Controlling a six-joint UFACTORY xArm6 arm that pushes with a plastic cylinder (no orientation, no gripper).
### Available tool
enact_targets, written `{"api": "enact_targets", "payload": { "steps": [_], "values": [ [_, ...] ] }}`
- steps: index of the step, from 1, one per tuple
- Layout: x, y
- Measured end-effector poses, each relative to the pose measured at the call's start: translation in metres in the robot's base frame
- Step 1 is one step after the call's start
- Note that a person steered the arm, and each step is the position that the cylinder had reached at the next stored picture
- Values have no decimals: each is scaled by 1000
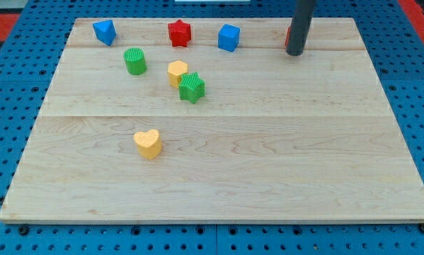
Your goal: Separate the yellow hexagon from green star
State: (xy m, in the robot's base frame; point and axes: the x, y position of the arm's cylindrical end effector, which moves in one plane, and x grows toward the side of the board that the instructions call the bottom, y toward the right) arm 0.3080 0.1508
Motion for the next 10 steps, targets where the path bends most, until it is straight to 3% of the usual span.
{"api": "enact_targets", "payload": {
  "steps": [2,5,8,10],
  "values": [
    [58,1],
    [72,-17],
    [48,-200],
    [48,-250]
  ]
}}
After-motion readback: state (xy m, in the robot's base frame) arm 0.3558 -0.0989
